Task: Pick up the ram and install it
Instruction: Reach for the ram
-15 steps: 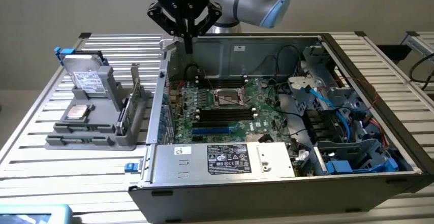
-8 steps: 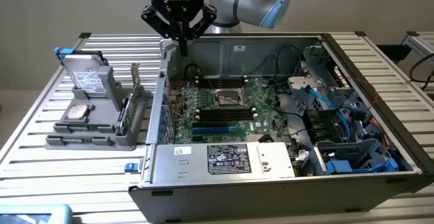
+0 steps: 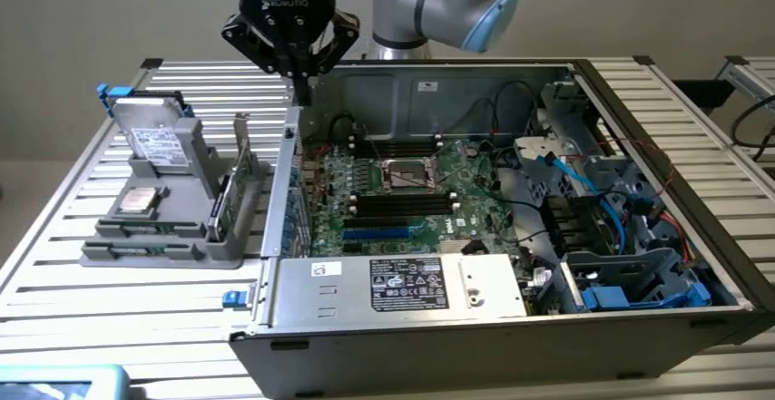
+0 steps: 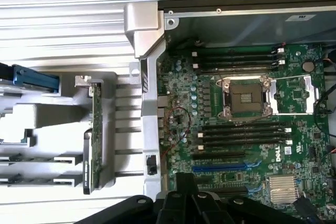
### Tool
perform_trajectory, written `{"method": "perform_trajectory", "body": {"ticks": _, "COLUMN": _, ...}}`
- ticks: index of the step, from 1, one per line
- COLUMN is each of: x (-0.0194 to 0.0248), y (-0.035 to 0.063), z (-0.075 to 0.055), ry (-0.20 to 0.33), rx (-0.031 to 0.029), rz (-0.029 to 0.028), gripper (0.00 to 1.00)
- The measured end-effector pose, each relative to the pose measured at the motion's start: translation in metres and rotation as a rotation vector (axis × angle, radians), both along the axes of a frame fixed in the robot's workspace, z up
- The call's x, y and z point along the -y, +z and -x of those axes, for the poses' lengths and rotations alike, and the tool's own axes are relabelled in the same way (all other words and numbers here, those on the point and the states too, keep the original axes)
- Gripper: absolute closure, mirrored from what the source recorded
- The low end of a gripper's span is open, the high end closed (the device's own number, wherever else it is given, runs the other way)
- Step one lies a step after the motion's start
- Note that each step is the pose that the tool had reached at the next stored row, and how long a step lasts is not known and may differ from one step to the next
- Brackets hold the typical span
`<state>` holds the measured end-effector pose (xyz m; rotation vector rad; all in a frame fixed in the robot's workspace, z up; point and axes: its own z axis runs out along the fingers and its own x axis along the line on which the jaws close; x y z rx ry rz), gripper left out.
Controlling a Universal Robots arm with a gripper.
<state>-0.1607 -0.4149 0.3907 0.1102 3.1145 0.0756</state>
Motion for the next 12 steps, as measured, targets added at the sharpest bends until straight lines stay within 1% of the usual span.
{"method": "perform_trajectory", "body": {"ticks": 6, "x": 0.0041, "y": -0.0011, "z": 0.027, "ry": 0.000, "rx": -0.0001, "rz": 0.0000, "gripper": 0.89}}
{"method": "perform_trajectory", "body": {"ticks": 12, "x": 0.0112, "y": -0.0053, "z": 0.053, "ry": 0.000, "rx": 0.0000, "rz": 0.0000, "gripper": 0.89}}
